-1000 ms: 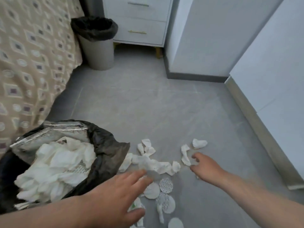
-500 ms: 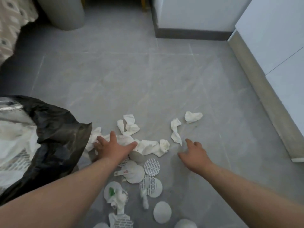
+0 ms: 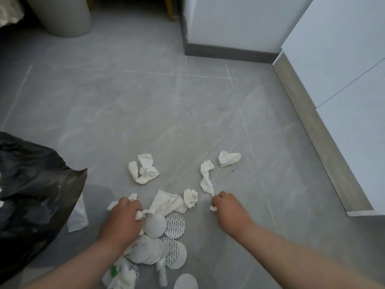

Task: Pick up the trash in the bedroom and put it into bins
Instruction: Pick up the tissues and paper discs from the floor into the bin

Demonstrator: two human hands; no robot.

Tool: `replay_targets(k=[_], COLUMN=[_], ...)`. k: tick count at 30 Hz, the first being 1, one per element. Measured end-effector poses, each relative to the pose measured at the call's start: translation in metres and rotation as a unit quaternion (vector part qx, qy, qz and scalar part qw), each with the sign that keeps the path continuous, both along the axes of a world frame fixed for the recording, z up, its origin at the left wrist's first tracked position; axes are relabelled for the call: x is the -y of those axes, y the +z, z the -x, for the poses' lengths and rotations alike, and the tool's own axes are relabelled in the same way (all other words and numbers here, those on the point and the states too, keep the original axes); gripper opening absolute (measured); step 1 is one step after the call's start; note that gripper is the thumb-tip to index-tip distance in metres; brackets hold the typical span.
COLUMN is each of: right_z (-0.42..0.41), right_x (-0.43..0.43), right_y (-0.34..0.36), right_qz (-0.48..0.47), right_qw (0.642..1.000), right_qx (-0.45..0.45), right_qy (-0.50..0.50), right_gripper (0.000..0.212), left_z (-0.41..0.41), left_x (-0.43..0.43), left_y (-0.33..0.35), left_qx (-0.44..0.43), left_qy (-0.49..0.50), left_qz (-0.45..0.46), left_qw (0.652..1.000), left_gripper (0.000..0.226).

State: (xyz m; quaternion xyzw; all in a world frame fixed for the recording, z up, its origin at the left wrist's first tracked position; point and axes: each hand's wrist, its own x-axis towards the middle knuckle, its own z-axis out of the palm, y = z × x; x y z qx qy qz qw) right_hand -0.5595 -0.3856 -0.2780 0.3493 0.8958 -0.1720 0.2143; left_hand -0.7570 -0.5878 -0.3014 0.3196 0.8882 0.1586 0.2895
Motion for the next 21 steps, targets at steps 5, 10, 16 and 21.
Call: replay_targets(k=[5, 10, 16, 21], right_z=[0.042, 0.09, 0.098, 0.119], right_x=[-0.068, -0.083, -0.034, -0.009], right_y=[0.002, -0.019, -0.016, -0.008], right_qz=[-0.065, 0.013, 0.023, 0.041], right_qw=[0.992, 0.989, 0.983, 0.992], right_qx=[-0.09, -0.048, -0.098, -0.074], right_qy=[-0.054, -0.141, -0.153, -0.093], right_gripper=[0.023, 0.02, 0.01, 0.074], left_z=[0.007, 0.008, 0.0, -0.01], left_x=[0.002, 0.005, 0.004, 0.004], left_y=[-0.004, -0.003, 0.004, 0.011], left_qx=[0.02, 0.014, 0.012, -0.023], left_qy=[-0.004, -0.01, -0.01, -0.07], left_qz=[-0.035, -0.042, 0.018, 0.069], left_qw=[0.999, 0.999, 1.0, 0.995], left_gripper=[0.022, 0.025, 0.066, 0.107])
